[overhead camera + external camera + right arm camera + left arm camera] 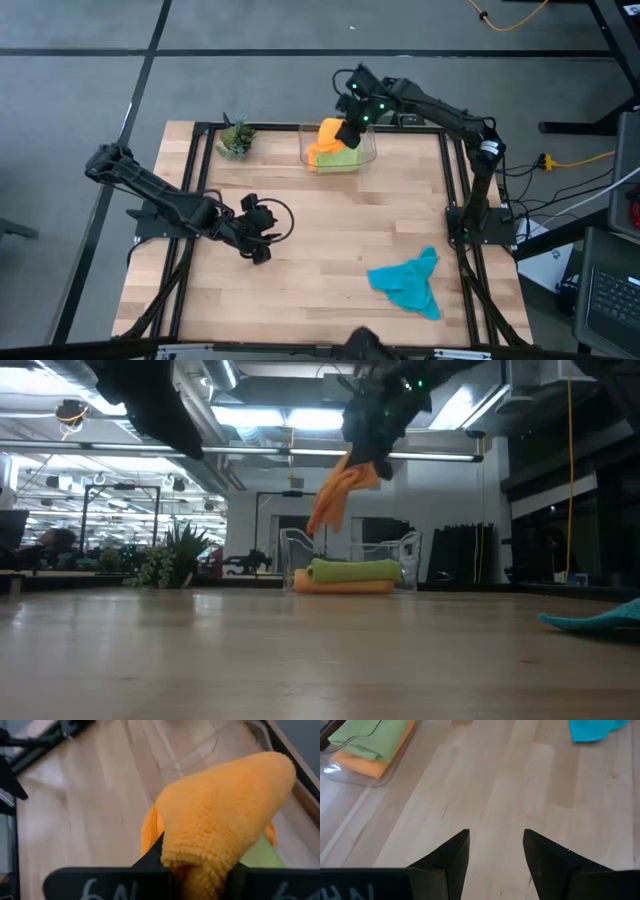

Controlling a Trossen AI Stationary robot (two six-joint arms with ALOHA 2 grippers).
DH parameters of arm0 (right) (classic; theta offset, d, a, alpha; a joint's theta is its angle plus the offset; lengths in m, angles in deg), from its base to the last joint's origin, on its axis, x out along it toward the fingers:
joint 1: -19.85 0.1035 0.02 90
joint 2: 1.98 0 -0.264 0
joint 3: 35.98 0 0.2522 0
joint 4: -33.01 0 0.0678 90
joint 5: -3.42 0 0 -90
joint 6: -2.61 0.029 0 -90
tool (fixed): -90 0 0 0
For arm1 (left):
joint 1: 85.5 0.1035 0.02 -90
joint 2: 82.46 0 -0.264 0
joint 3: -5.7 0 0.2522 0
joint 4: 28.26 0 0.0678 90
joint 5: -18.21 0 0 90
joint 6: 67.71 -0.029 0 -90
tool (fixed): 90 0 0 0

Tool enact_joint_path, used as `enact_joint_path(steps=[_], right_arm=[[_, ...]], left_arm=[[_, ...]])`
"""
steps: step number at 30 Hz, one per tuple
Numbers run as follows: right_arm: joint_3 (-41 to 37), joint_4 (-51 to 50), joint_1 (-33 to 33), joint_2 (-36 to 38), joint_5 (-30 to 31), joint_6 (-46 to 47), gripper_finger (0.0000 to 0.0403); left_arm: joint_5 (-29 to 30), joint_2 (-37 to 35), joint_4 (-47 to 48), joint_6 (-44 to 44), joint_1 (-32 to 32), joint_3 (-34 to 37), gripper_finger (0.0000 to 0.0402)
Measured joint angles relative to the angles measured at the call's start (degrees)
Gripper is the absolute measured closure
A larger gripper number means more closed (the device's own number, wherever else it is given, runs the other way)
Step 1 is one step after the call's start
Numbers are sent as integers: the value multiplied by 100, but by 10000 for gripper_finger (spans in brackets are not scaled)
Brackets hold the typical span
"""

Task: Fold microfiber towels
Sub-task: Put the orange microfiber cloth into the transparent bin

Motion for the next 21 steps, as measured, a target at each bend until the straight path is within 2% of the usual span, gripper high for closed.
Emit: enact_joint_path(steps=[3,8,15,21], right_arm=[[-20,108,-255,-241,-394,-93,383],[-34,427,-449,-707,-1379,-605,383],[-37,342,-670,-1171,-1719,-829,383],[-34,-145,-842,-1385,-1474,-904,383]], left_arm=[[22,76,-3,-1,42,0,221],[40,156,-7,1,187,0,221],[43,195,-49,6,396,0,221],[42,195,-42,8,484,0,221]])
